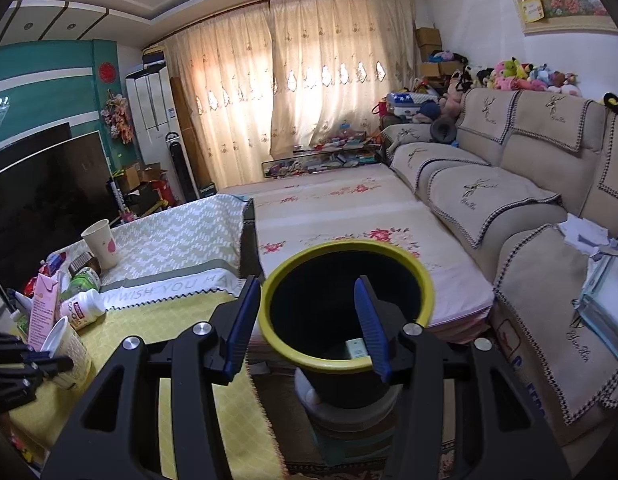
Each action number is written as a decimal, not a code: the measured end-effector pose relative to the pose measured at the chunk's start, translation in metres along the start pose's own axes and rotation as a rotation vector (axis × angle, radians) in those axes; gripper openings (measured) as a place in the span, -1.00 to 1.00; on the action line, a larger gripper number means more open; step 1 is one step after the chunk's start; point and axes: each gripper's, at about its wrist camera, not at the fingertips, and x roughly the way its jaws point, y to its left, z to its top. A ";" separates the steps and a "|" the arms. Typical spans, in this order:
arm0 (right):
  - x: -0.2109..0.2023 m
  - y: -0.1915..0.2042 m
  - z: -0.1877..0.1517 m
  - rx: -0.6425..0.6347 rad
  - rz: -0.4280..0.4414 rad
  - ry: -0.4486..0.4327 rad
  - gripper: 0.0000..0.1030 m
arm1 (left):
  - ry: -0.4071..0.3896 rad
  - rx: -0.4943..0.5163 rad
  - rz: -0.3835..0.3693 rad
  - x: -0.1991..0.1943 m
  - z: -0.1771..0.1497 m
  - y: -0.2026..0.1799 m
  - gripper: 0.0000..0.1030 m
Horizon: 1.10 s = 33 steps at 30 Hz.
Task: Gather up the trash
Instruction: 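Carry the white bowl with the left gripper and drop it into the bin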
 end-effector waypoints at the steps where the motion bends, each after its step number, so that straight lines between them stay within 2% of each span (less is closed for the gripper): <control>1: -0.004 -0.003 -0.001 -0.005 -0.018 -0.004 -0.09 | -0.007 0.005 -0.008 -0.002 0.003 -0.002 -0.86; 9: -0.016 -0.026 -0.005 0.035 -0.058 -0.018 -0.09 | -0.067 0.075 -0.072 -0.001 0.041 -0.032 -0.86; 14: -0.022 -0.047 -0.008 0.067 -0.101 -0.028 -0.09 | -0.113 0.157 -0.115 0.009 0.076 -0.065 -0.86; 18: -0.026 -0.062 -0.012 0.089 -0.137 -0.031 -0.09 | -0.127 0.196 -0.184 0.025 0.109 -0.092 -0.86; 23: -0.027 -0.084 -0.016 0.124 -0.179 -0.026 -0.09 | -0.119 0.239 -0.225 0.067 0.151 -0.121 -0.85; 26: -0.025 -0.095 -0.019 0.144 -0.194 -0.017 -0.09 | -0.089 0.241 -0.241 0.098 0.171 -0.133 -0.86; 31: -0.016 -0.103 -0.024 0.164 -0.199 0.001 -0.09 | -0.033 0.245 -0.254 0.148 0.192 -0.148 -0.85; 33: -0.013 -0.104 -0.025 0.170 -0.196 0.008 -0.09 | -0.019 0.245 -0.247 0.165 0.197 -0.152 -0.77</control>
